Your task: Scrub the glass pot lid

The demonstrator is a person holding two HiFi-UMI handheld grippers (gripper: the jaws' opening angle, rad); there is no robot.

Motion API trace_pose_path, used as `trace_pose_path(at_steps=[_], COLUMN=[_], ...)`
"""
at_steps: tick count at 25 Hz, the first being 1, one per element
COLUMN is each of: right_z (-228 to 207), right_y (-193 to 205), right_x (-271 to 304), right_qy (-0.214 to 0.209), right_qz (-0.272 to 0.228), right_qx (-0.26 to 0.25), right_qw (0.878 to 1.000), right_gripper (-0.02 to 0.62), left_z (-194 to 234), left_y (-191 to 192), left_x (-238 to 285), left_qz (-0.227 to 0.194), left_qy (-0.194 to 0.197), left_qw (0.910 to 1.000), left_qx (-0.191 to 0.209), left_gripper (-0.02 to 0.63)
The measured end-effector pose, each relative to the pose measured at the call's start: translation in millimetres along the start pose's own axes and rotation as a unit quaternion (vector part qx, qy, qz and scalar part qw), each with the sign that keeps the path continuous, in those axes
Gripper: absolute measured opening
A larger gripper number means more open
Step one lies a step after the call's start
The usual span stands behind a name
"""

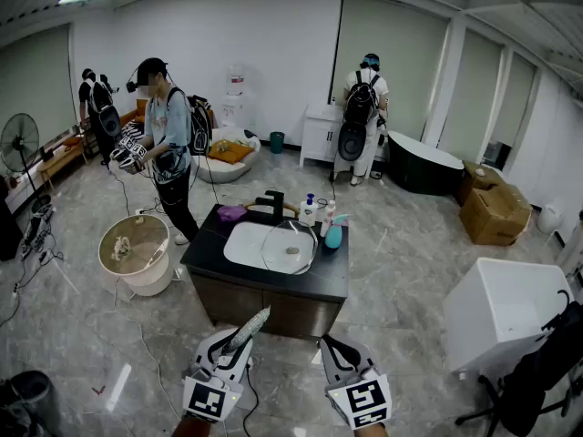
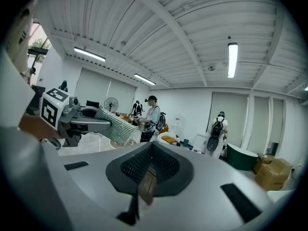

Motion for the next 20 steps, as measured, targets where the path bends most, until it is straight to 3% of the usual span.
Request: trace_pose_path(at_steps=[20], right_z=[39], right_y=[-18], right_x=[19], right_qy=[0.004], right_qz=[-0.004], right_qx=[0.014], right_qw=[1.000], right_gripper=[0.026], left_z=[41], left_y=[10], left_x=[-27], left_qz=[-0.003], left_qy=[0.008], left_qw=[0.9999], left_qx=[-0.010], left_gripper=[0.092])
Point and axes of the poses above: the fingertips, and each gripper's own axes: x forward along the fingers, z to its left, y out of its underside, the point moved 6 cm from there along -x, backward along the fingers, and after that the axes turned 12 degrees about -x, right-handed, at the moved point
